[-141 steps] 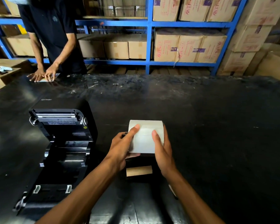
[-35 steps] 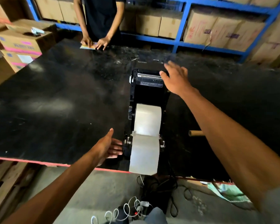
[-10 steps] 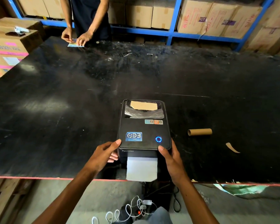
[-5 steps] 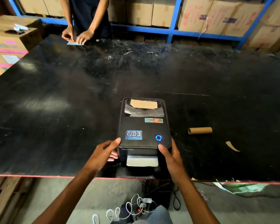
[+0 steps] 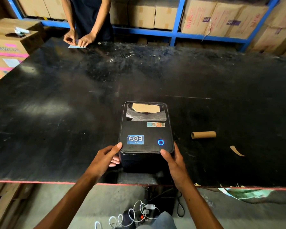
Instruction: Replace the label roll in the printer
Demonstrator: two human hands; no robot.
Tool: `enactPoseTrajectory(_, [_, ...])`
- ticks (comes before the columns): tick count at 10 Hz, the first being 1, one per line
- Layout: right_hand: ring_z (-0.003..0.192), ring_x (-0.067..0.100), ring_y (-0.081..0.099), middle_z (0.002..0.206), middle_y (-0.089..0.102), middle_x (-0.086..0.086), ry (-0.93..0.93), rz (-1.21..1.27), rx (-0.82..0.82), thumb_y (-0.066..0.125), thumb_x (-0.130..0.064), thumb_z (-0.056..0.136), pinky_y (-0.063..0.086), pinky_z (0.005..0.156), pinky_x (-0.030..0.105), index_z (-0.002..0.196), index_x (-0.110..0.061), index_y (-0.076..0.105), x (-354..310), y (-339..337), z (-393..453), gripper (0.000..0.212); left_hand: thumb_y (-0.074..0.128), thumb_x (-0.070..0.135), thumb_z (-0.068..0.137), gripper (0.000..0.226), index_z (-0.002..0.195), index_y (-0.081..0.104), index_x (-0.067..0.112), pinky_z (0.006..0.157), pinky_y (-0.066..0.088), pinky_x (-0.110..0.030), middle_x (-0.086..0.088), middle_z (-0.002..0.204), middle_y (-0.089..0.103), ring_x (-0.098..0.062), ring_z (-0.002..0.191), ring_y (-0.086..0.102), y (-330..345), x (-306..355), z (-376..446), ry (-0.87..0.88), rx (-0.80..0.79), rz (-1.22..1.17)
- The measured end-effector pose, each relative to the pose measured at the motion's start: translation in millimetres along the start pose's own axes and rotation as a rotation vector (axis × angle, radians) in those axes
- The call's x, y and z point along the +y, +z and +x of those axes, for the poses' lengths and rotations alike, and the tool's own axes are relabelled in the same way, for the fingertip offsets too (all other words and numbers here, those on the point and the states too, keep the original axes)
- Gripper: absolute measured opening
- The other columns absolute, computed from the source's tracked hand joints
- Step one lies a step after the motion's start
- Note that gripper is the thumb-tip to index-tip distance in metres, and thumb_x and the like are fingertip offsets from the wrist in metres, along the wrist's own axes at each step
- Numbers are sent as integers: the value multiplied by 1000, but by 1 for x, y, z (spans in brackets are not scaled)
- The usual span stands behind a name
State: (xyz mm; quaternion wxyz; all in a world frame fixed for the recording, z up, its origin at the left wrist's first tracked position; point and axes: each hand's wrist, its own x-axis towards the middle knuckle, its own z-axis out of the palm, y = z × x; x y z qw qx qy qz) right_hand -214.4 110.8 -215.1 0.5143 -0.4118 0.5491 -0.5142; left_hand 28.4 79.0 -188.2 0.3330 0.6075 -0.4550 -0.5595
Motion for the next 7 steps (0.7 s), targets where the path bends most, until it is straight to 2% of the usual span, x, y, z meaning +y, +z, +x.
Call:
enactPoseTrajectory(1, [119,7,58,128,64,-9,-5,0,3,71,-48,70,49,89,12,135,-32,48,-1,0,0,70,52,55,84,42,74,68,18,78,55,-36,-6,72,74,-27,82,70,0,-1,-1,-5,5,7])
enactPoseTrajectory(3, [117,7,60,125,66,-11,-14,16,2,70,-46,71,50,88,13,135,-30,47,0,0,0,70,53,75,59,59,71,70,21,76,54,-33,0,70,76,-23,80,71,0,-3,0,-11,9,-2])
enactPoseTrajectory(5, [116,3,59,125,65,-14,-1,-30,10,69,-54,69,50,86,12,135,-35,46,-2,0,-6,73,49,80,58,68,82,71,20,74,51,-32,1,76,77,-21,82,71,-1,-4,-4,-28,9,40])
enactPoseTrajectory(6, [116,-5,56,123,62,-25,0,-38,-3,64,-59,72,47,85,7,132,-42,47,-11,-1,-2,64,48,77,61,67,87,71,20,75,51,-32,-2,79,77,-22,84,71,-1,2,-2,-50,-9,29])
enactPoseTrajectory(7, [130,-3,43,140,49,-19,-67,-131,88,48,-59,86,37,105,16,137,-41,40,5,-8,-21,54,53,66,67,58,97,72,20,73,51,-30,-2,80,78,-22,84,72,-12,-8,-12,-1,77,-52])
